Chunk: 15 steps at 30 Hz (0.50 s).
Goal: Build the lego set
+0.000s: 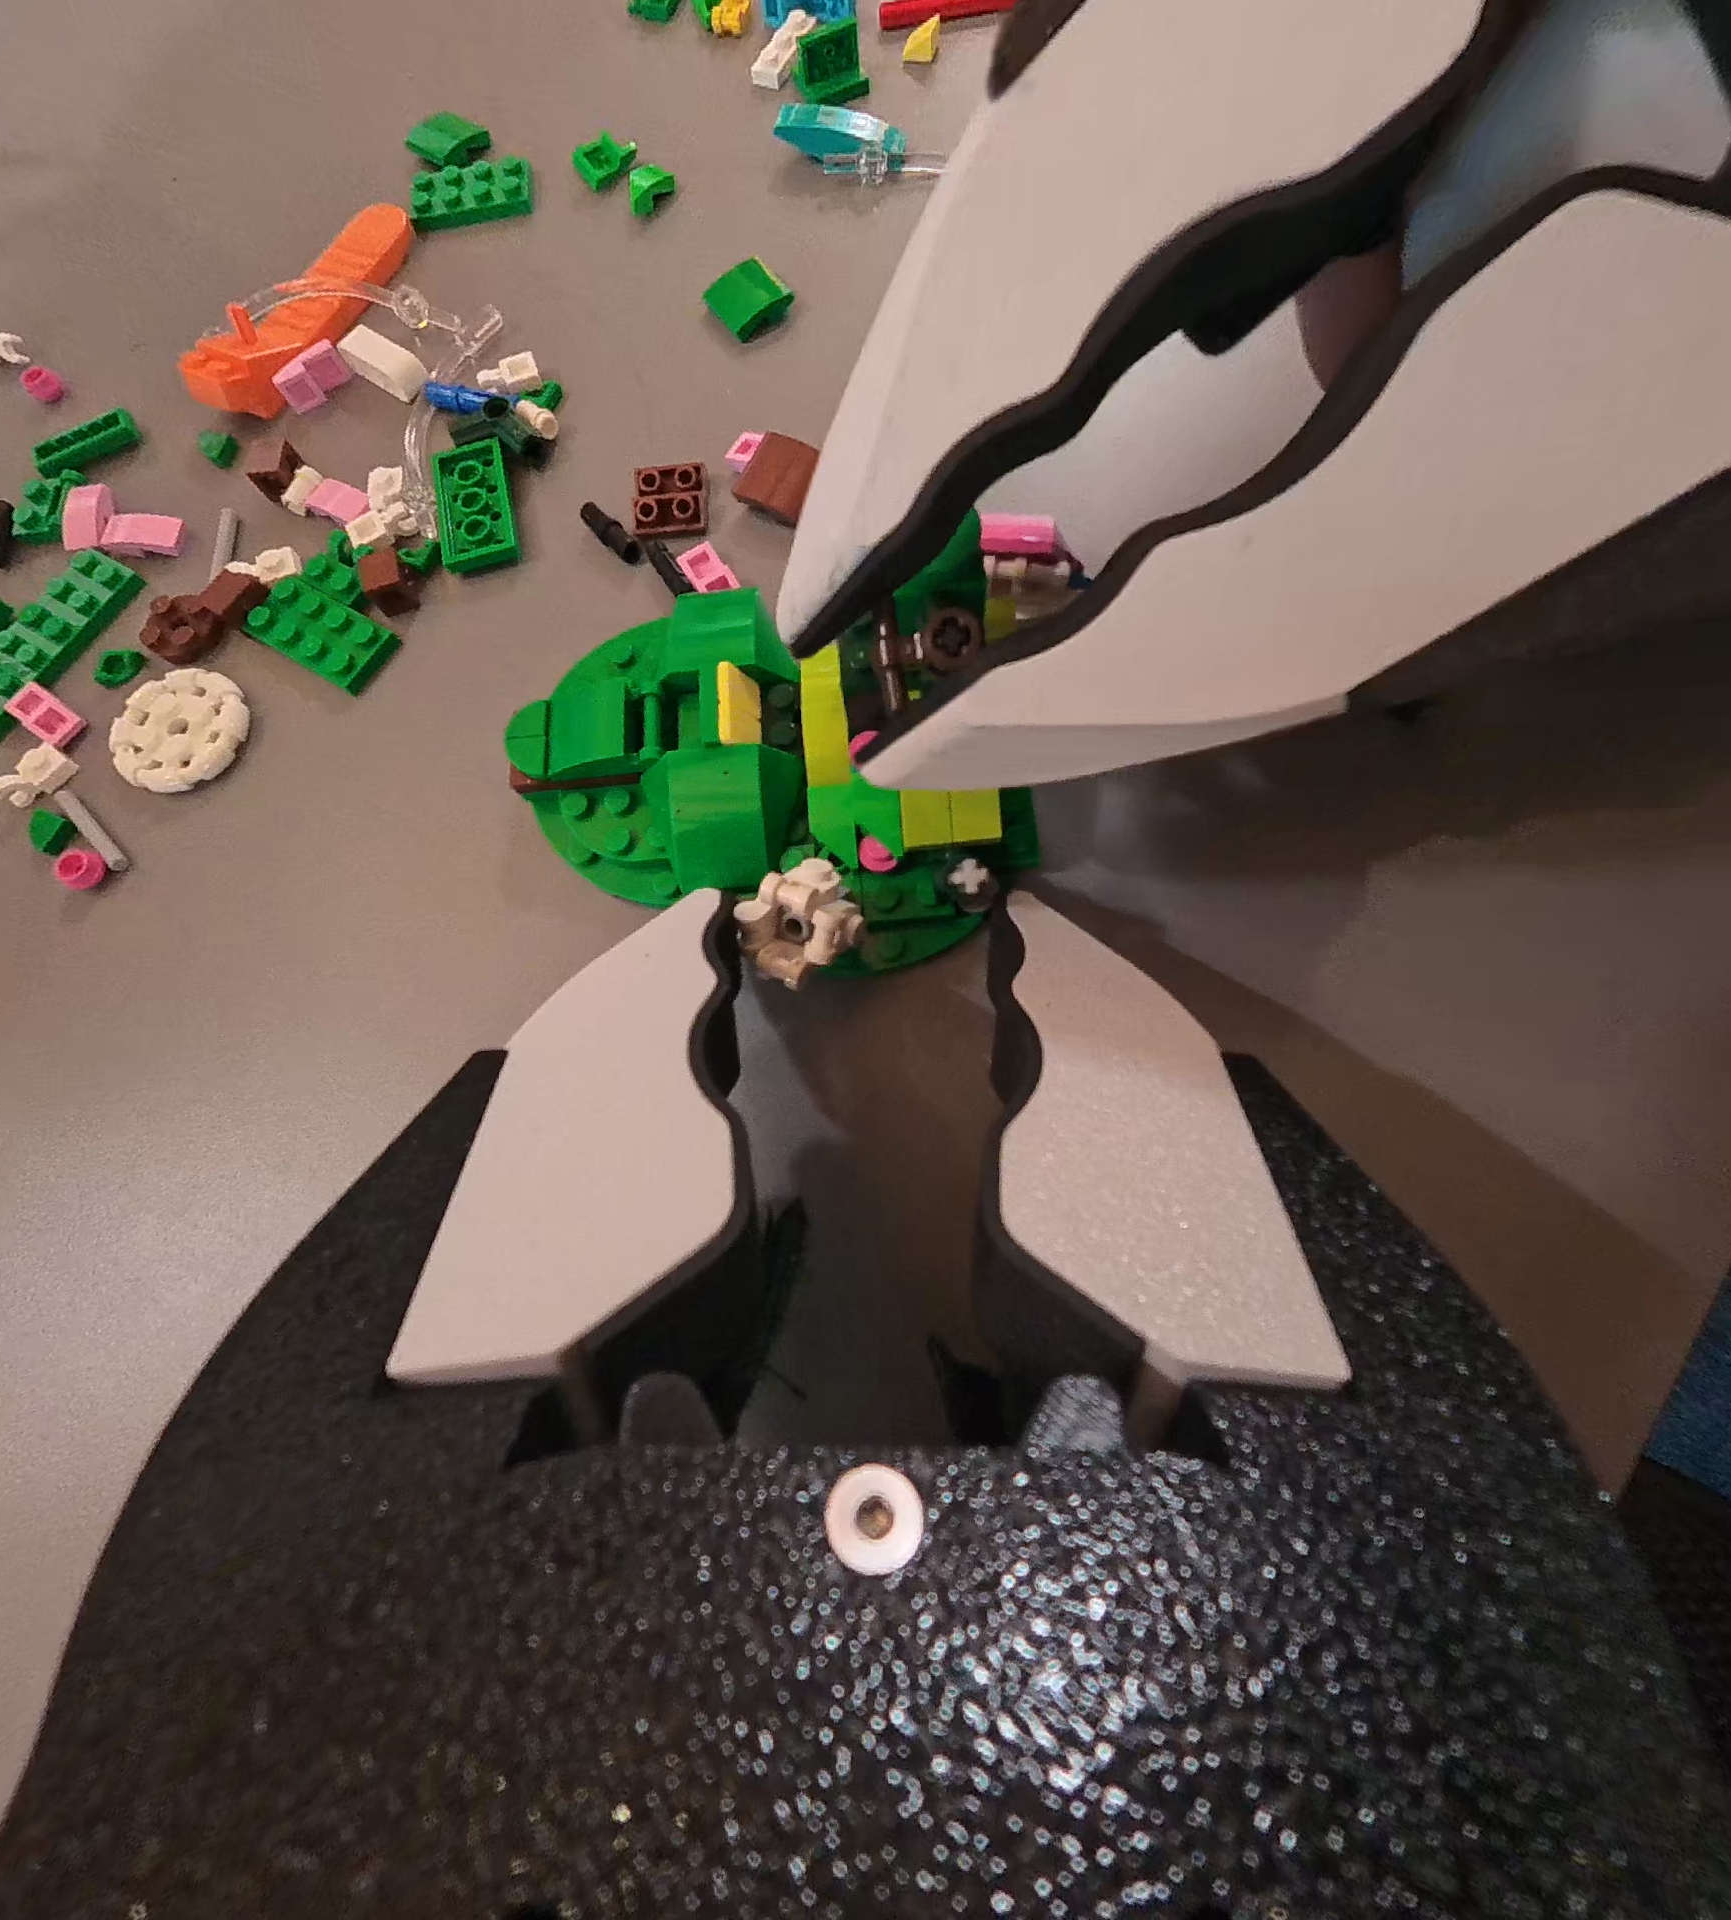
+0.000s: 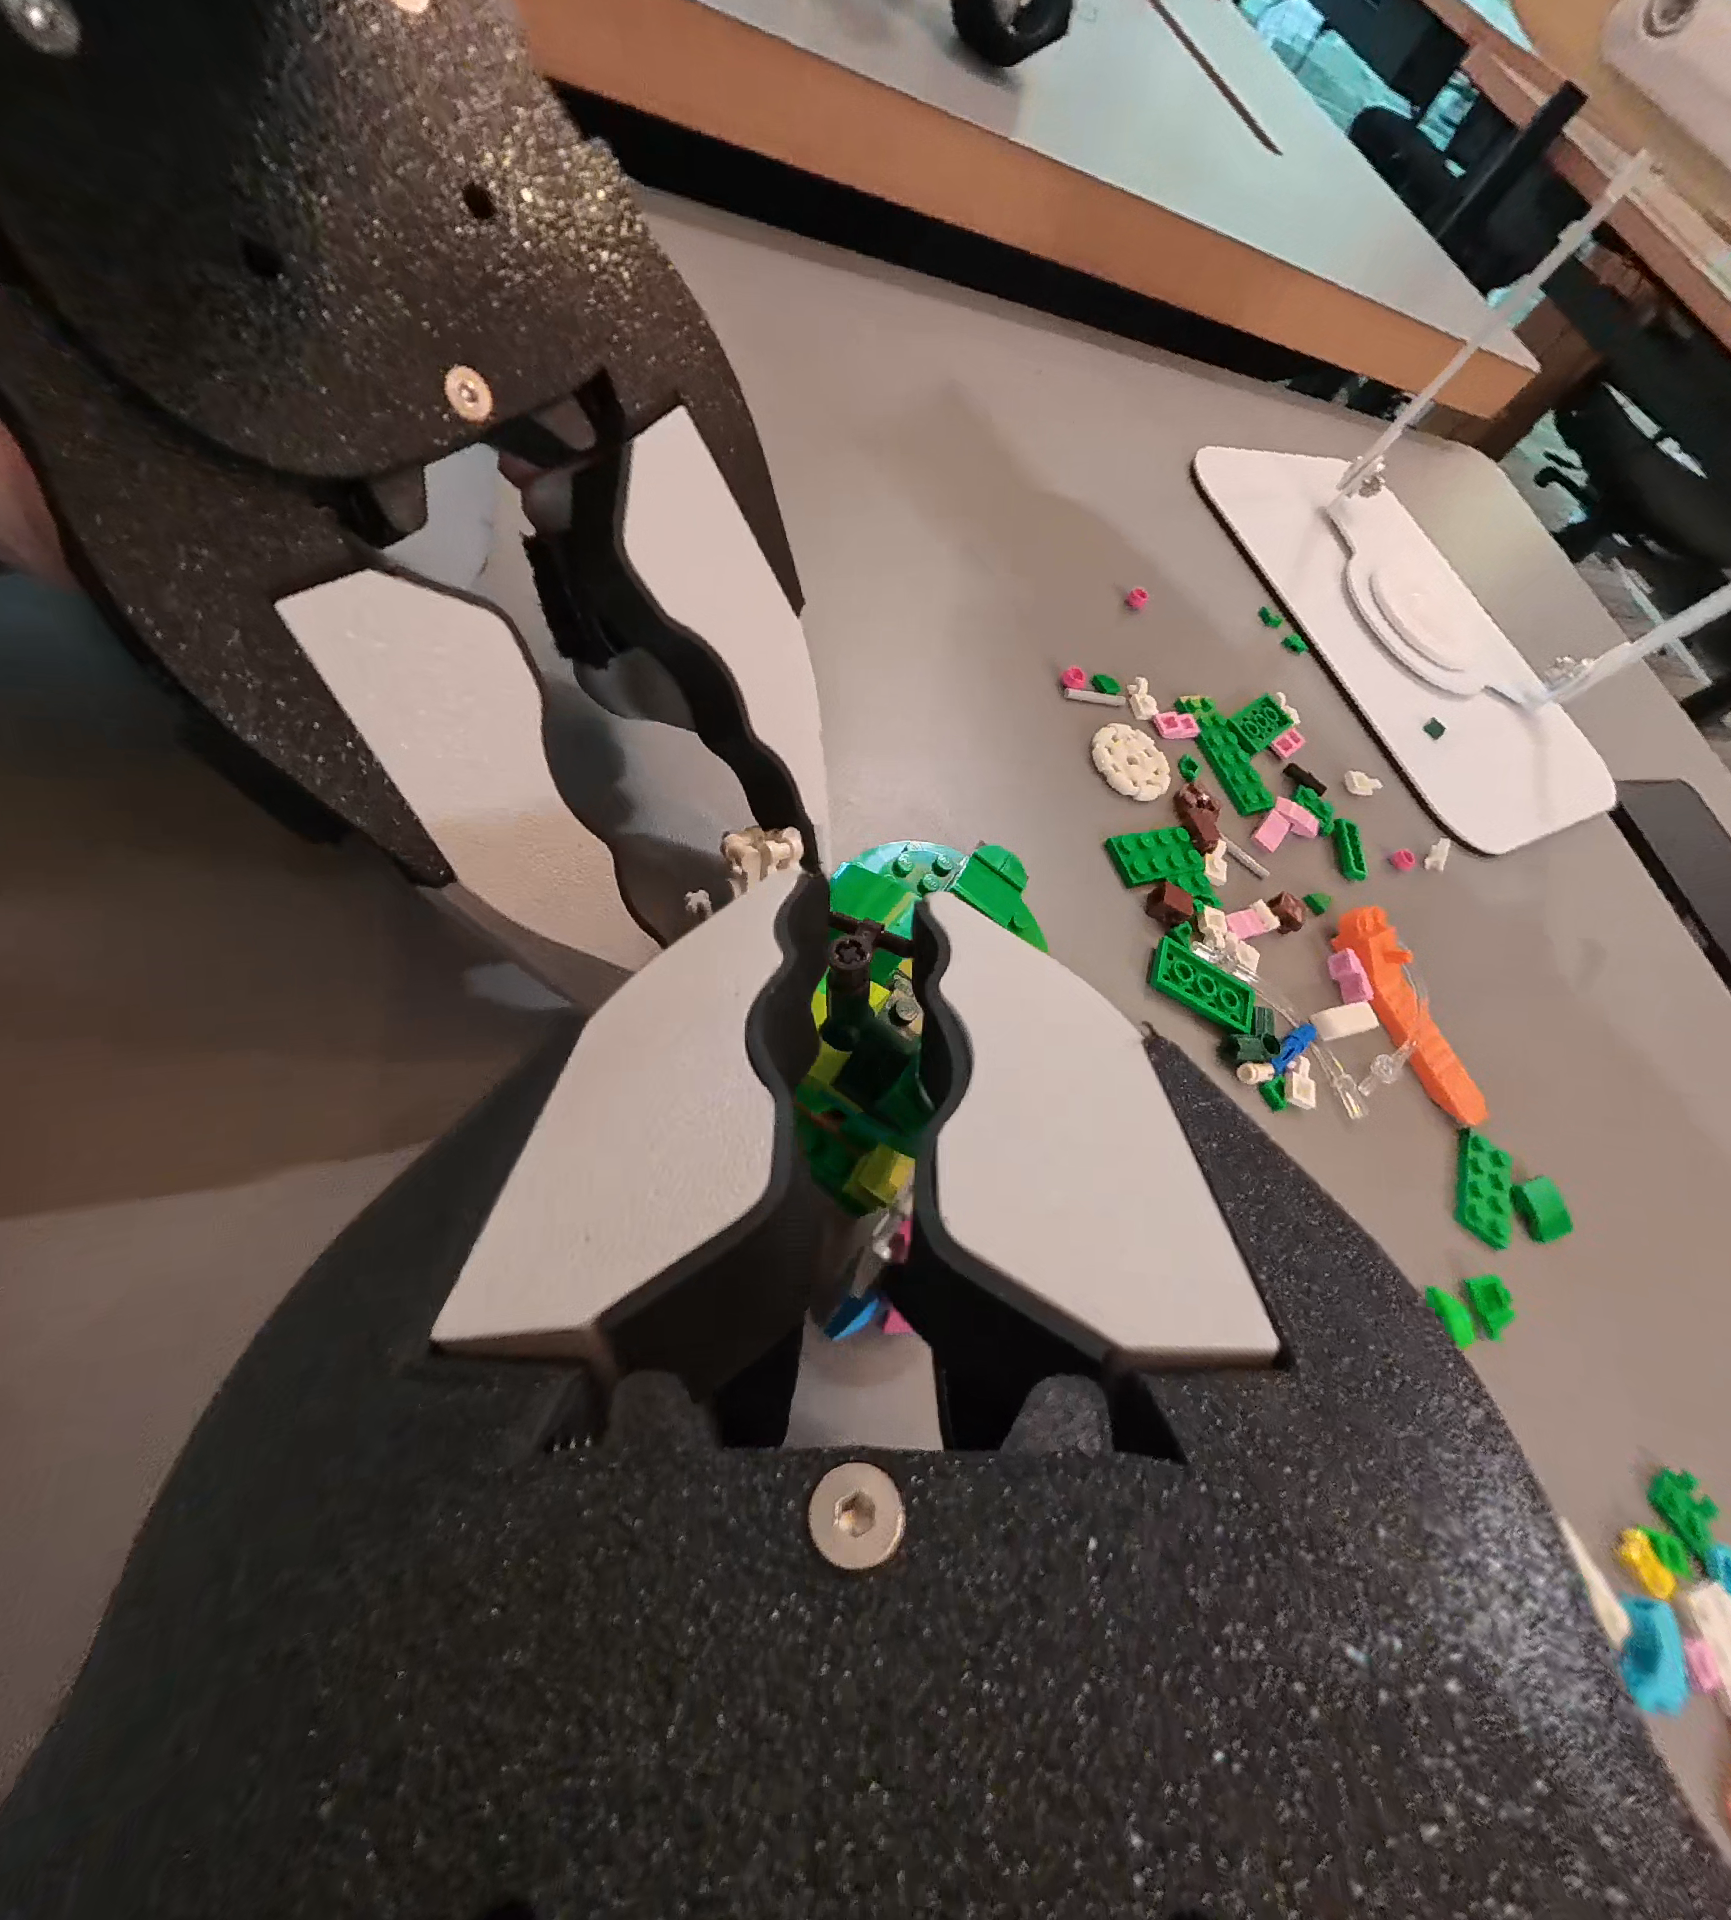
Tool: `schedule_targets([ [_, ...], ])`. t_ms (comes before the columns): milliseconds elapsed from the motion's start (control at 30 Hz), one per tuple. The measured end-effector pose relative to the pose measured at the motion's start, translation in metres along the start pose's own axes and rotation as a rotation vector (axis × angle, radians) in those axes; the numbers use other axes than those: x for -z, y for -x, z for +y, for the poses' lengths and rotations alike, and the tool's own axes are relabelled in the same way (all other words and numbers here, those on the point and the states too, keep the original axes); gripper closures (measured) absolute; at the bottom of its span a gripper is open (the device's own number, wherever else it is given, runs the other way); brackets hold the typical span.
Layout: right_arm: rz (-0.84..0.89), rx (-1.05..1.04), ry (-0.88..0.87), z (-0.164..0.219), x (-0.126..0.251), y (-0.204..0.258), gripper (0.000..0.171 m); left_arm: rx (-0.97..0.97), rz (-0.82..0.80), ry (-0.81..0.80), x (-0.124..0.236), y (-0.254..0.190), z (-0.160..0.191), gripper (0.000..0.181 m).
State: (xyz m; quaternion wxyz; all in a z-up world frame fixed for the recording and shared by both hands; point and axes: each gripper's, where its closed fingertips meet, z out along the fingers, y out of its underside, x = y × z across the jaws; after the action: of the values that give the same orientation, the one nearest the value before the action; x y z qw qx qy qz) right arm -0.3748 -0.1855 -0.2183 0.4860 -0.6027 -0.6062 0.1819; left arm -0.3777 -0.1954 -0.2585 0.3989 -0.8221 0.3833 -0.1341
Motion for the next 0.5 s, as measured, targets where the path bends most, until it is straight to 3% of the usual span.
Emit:
schedule_targets([
  [500, -0.297, 0.13, -0.082, 0.0037, 0.0032, -0.0005, 0.156, -0.004, -0.011, 0.001, -0.0004, 0.0014, -0.0001, 0.147],
])
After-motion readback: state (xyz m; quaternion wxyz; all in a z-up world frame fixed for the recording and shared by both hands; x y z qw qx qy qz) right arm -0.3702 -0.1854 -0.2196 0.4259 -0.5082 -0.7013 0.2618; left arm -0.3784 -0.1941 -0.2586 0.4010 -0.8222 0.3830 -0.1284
